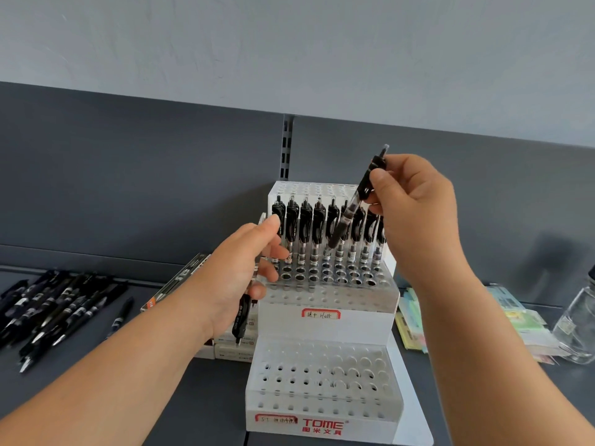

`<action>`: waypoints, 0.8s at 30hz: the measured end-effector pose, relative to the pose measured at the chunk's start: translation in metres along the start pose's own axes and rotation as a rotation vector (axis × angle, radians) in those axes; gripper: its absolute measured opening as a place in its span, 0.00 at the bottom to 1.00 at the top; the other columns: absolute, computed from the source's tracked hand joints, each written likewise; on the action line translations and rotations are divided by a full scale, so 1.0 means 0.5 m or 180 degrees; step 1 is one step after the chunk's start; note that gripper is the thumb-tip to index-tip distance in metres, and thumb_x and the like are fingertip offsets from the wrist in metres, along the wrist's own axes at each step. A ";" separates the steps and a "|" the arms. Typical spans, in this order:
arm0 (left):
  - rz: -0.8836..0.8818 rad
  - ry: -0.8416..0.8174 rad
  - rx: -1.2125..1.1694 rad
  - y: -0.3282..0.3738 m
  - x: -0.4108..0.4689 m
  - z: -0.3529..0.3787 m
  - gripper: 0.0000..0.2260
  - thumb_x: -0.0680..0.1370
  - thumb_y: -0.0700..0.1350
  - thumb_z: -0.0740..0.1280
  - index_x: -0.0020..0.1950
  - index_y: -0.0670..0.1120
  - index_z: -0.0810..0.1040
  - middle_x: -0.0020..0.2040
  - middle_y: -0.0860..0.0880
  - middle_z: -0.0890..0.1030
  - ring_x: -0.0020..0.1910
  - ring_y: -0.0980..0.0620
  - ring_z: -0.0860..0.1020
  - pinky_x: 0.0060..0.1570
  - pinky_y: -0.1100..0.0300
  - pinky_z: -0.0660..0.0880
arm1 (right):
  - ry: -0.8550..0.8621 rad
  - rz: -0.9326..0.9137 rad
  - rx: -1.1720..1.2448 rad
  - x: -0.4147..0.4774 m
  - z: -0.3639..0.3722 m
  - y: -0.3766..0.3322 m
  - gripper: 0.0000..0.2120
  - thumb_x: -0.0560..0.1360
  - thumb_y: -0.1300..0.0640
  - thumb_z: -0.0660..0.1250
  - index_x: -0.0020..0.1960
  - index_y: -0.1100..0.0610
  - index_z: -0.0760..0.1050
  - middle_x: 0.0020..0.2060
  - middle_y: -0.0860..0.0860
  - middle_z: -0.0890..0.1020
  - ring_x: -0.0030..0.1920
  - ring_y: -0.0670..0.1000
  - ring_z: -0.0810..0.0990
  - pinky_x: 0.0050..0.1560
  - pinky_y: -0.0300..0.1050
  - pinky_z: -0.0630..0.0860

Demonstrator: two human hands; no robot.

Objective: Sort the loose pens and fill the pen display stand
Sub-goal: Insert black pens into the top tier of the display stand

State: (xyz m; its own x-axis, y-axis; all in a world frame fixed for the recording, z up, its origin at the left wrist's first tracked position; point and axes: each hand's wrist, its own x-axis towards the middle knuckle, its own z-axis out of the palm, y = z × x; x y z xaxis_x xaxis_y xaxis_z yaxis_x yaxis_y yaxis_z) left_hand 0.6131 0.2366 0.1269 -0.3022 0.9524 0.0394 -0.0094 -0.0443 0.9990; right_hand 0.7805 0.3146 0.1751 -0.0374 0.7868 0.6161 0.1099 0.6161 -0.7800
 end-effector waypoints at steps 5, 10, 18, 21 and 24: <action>0.0055 0.0062 -0.0241 0.003 -0.004 -0.002 0.08 0.79 0.46 0.57 0.47 0.43 0.70 0.46 0.44 0.79 0.32 0.53 0.71 0.28 0.59 0.61 | -0.0114 -0.0105 -0.0461 -0.006 0.019 0.019 0.06 0.78 0.59 0.63 0.49 0.50 0.77 0.35 0.44 0.80 0.34 0.48 0.76 0.37 0.39 0.75; 0.0159 0.0005 -0.0155 0.004 -0.003 -0.002 0.09 0.81 0.45 0.56 0.43 0.43 0.69 0.47 0.45 0.78 0.34 0.52 0.72 0.29 0.59 0.62 | -0.0409 0.0024 -0.0822 -0.018 0.038 0.050 0.05 0.78 0.58 0.63 0.51 0.49 0.76 0.33 0.44 0.78 0.27 0.41 0.70 0.33 0.36 0.68; 0.0236 -0.0173 -0.0112 0.011 0.004 0.005 0.09 0.79 0.44 0.62 0.45 0.45 0.81 0.41 0.51 0.77 0.41 0.54 0.76 0.38 0.59 0.76 | -0.0512 0.0250 -0.1341 -0.038 0.050 0.072 0.02 0.78 0.55 0.63 0.49 0.53 0.73 0.35 0.45 0.77 0.36 0.47 0.76 0.37 0.42 0.73; 0.0287 -0.0181 -0.0109 0.015 0.005 0.011 0.08 0.79 0.44 0.64 0.47 0.47 0.83 0.40 0.53 0.79 0.43 0.54 0.76 0.44 0.57 0.79 | -0.0474 0.0190 -0.1566 -0.036 0.041 0.062 0.03 0.77 0.54 0.65 0.49 0.53 0.74 0.38 0.46 0.79 0.39 0.49 0.77 0.41 0.46 0.76; 0.0345 -0.0223 -0.0096 0.020 0.005 0.017 0.07 0.77 0.45 0.66 0.49 0.49 0.83 0.42 0.52 0.82 0.44 0.53 0.78 0.49 0.53 0.78 | -0.0239 -0.0001 -0.1387 -0.045 0.029 0.043 0.03 0.76 0.53 0.66 0.47 0.52 0.75 0.39 0.46 0.79 0.39 0.46 0.77 0.42 0.43 0.75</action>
State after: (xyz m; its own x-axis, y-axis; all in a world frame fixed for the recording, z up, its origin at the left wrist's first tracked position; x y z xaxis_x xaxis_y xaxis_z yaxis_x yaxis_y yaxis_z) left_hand 0.6205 0.2413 0.1375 -0.2356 0.9603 0.1496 -0.0094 -0.1561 0.9877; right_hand 0.7691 0.3109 0.1428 -0.1077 0.7971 0.5941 0.5180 0.5551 -0.6508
